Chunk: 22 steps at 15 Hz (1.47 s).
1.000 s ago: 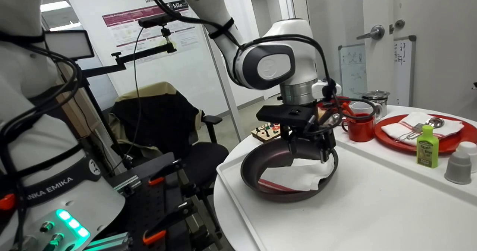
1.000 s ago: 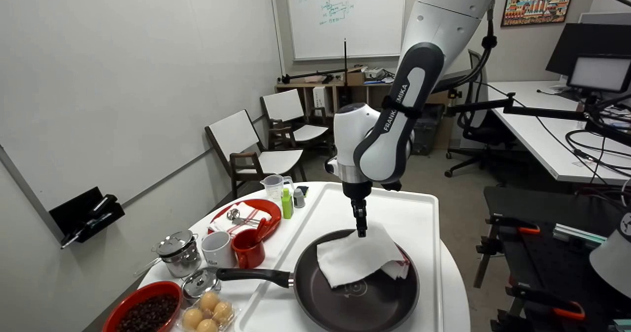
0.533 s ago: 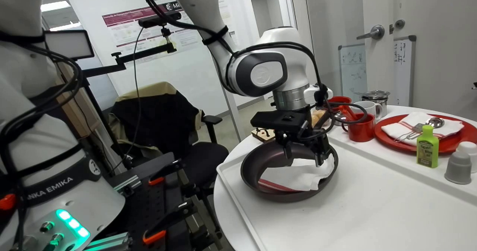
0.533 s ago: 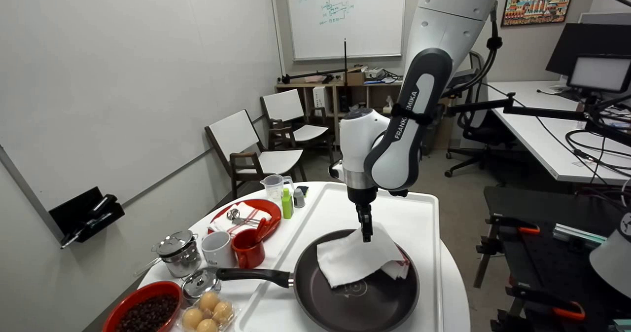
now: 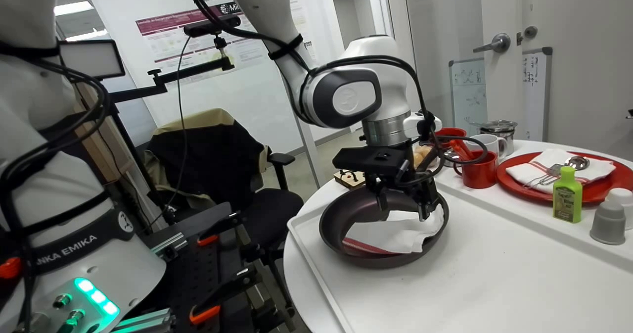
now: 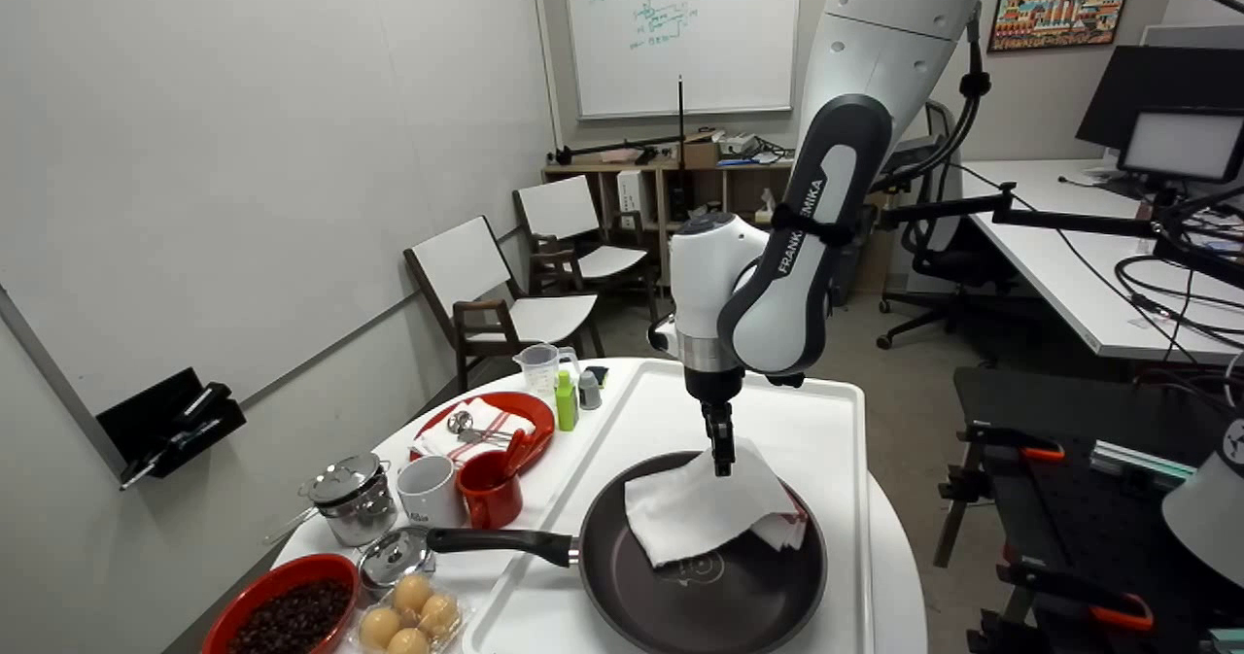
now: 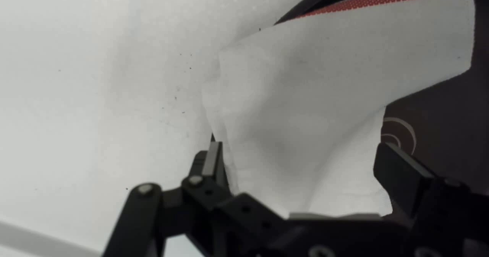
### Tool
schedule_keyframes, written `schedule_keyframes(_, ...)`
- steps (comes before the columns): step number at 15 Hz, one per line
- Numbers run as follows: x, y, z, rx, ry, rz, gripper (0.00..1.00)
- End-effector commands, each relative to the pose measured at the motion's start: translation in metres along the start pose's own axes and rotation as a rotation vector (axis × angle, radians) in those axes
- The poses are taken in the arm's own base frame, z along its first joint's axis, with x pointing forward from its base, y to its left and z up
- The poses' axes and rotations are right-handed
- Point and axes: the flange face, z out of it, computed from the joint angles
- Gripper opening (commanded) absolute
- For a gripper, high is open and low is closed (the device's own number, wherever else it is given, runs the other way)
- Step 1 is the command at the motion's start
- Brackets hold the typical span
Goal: Use the tissue to wipe the pan
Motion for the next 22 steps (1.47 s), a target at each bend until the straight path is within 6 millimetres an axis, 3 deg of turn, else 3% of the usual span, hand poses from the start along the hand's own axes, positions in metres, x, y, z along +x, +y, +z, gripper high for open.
schedule_keyframes(1,0.000,0.000,0.000,0.000,-0.001,0.000,1.00)
schedule_keyframes(10,0.000,-0.001,0.000,-0.003,0.000,-0.001,1.00)
schedule_keyframes(16,0.002,-0.025,0.007,0.075,0.026,-0.004,1.00)
schedule_keyframes(22,-0.010,-0.029,0.010,0.174,0.110,0.229,1.00)
